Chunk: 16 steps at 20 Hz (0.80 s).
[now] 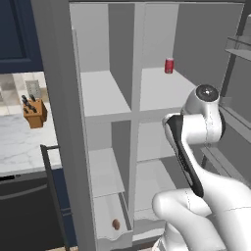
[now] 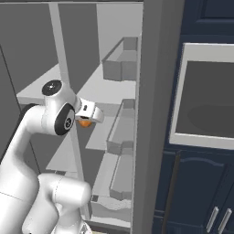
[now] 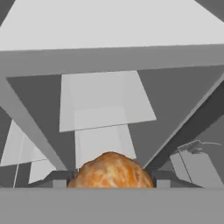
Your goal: Take the mushroom and tangerine from the fridge shelf and place them in the freezer drawer to begin freezing them.
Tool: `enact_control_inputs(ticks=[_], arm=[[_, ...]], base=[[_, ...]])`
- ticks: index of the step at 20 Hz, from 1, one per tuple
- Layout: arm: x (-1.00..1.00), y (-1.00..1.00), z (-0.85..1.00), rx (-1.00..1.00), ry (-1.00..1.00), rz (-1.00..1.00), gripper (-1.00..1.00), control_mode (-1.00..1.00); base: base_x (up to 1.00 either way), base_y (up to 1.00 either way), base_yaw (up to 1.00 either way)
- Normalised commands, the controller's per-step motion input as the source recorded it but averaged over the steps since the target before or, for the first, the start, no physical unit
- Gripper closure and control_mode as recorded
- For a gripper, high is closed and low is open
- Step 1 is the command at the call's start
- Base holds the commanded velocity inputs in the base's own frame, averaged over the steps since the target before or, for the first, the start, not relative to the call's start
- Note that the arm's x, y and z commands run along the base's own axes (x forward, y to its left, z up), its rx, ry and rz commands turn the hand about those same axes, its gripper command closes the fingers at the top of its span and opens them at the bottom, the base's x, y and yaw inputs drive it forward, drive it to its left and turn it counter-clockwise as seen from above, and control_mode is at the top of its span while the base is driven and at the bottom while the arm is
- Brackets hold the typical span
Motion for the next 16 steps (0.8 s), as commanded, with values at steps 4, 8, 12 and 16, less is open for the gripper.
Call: enact_control_inputs(ticks=[4, 8, 12, 16], arm=[[0.00, 0.00, 0.00, 0.00, 0.00, 0.00, 1.00, 1.00], [0.00, 0.00, 0.00, 0.00, 0.00, 0.00, 1.00, 1.00], [0.00, 0.00, 0.00, 0.00, 0.00, 0.00, 1.00, 1.00], [0.00, 0.00, 0.00, 0.00, 0.00, 0.00, 1.00, 1.00]], base=[[-0.65, 0.21, 0.04], [-0.64, 0.19, 0.05], [-0.43, 0.21, 0.06], [-0.16, 0.33, 0.09]])
